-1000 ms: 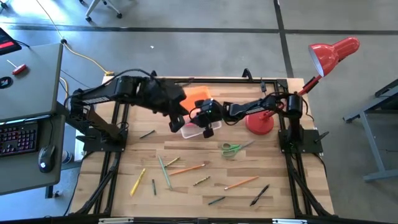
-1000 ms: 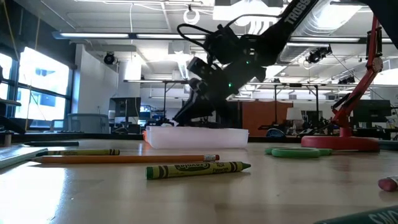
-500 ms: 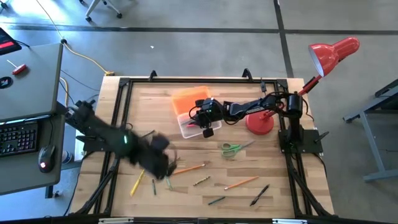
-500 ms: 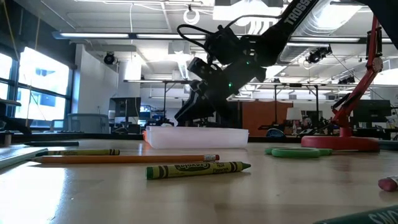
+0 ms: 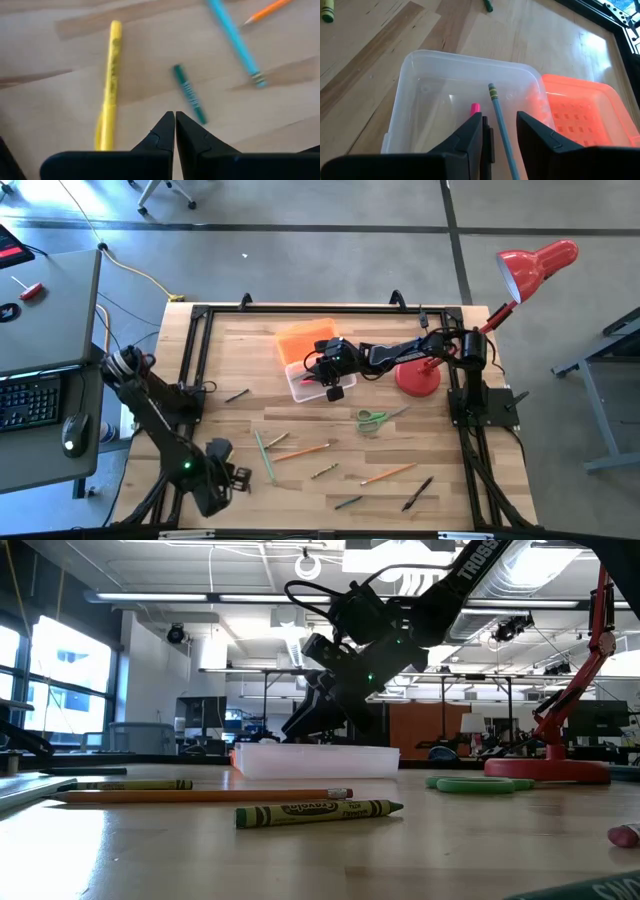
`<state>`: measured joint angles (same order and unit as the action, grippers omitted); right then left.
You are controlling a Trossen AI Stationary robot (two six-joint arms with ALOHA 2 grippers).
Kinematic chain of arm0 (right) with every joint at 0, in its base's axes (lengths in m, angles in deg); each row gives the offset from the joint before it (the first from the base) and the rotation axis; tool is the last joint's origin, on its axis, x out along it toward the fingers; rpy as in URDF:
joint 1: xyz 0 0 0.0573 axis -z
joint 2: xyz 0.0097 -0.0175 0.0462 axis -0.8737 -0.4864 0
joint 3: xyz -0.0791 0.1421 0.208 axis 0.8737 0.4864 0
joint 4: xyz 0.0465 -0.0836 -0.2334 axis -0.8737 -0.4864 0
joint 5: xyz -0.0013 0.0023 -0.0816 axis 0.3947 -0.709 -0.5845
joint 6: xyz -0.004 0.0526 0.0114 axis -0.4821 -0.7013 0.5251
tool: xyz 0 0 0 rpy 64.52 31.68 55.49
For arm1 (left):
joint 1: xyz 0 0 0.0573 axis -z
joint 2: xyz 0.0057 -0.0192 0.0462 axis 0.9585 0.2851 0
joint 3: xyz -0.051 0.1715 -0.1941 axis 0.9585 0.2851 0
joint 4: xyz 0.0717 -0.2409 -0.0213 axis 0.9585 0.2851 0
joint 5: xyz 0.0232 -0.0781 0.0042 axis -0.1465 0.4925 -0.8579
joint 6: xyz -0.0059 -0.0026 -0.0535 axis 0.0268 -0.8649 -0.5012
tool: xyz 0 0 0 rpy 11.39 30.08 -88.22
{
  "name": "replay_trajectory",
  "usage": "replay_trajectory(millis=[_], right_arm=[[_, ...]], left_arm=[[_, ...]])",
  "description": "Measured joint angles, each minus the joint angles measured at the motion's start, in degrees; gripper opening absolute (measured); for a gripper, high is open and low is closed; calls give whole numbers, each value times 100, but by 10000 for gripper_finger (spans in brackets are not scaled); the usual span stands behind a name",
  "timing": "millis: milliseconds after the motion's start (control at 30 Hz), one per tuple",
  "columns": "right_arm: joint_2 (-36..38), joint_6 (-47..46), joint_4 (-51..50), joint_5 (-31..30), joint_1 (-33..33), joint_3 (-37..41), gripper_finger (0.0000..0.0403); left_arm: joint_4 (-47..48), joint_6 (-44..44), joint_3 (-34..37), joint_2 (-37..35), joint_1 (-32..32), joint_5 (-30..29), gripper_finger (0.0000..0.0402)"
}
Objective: Pick & place school supplies into a supply box
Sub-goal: Put the yellow pen into the orange supply box
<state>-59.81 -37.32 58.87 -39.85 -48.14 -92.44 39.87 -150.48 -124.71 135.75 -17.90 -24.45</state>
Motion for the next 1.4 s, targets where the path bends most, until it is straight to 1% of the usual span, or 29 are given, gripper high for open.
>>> replay_trajectory(millis=[133,367,467,667,867,933,1067,1400], right_arm=[[0,0,-2,0,0,0,99],[0,4,17,2,0,0,99],[0,2,17,0,0,0,99],[0,20,22,0,0,0,99],[0,46,39,0,0,0,99],[0,54,123,2,0,0,99],[0,48,402,2,-2,0,99],[0,30,455,2,-2,0,99]], left_arm=[[-420,-73,446,0,198,-288,46],[-418,-72,832,0,183,-154,46],[-424,128,952,0,185,-28,46],[-120,161,990,0,183,32,46],[-97,6,990,-4,181,98,46],[-107,-52,990,-14,181,-2,46],[-70,10,988,-144,181,-544,46],[29,351,988,-219,185,-435,46]])
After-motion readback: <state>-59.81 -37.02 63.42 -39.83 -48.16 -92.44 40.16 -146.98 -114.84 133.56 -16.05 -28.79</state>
